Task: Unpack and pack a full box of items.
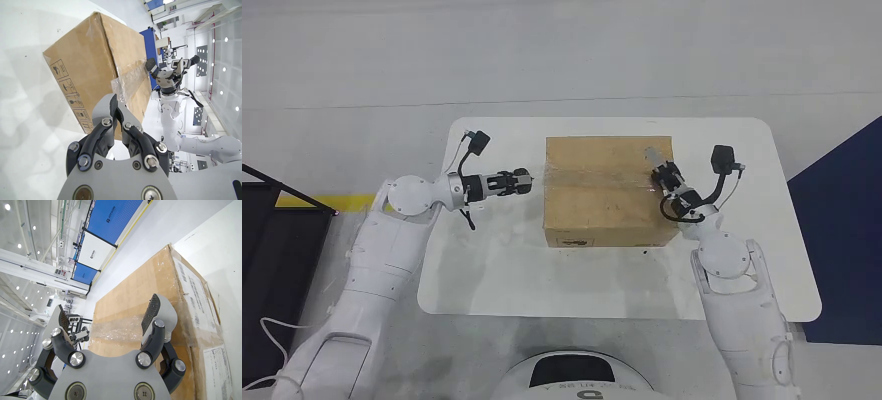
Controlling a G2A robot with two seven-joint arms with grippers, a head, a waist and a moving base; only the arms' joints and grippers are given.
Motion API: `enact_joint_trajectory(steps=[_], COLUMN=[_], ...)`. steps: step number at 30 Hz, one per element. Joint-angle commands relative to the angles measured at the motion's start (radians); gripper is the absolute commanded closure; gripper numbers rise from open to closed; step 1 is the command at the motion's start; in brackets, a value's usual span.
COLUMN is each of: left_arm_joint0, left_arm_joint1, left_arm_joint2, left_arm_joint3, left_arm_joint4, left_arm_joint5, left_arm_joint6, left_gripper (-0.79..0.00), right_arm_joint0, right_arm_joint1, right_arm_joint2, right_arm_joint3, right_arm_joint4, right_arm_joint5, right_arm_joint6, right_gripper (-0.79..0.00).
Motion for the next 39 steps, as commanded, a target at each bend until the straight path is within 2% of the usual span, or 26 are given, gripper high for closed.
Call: enact_joint_trajectory(steps=[1,17,39], left_arm_joint0=[-0.003,-0.014,-0.015], left_arm_joint1=[0.001,0.007,0.017], left_arm_joint2=[0.004,0.03,0.045], left_arm_joint3=[0.004,0.018,0.031], left_arm_joint4=[-0.002,-0.013,-0.051], left_arm_joint5=[-0.002,-0.013,-0.031], left_arm_joint6=[0.0,0.011,0.021], left_gripper=[0.0,0.0,0.0], right_arm_joint0=[-0.002,0.06,0.236], right_arm_joint1=[0.001,0.003,-0.014], right_arm_joint2=[-0.001,-0.091,-0.285], right_arm_joint3=[-0.005,-0.01,0.108], right_arm_joint4=[0.009,0.003,0.026], right_arm_joint5=[0.008,0.079,0.126], right_arm_joint6=[0.006,0.114,0.18], right_gripper=[-0.785,-0.785,-0.785])
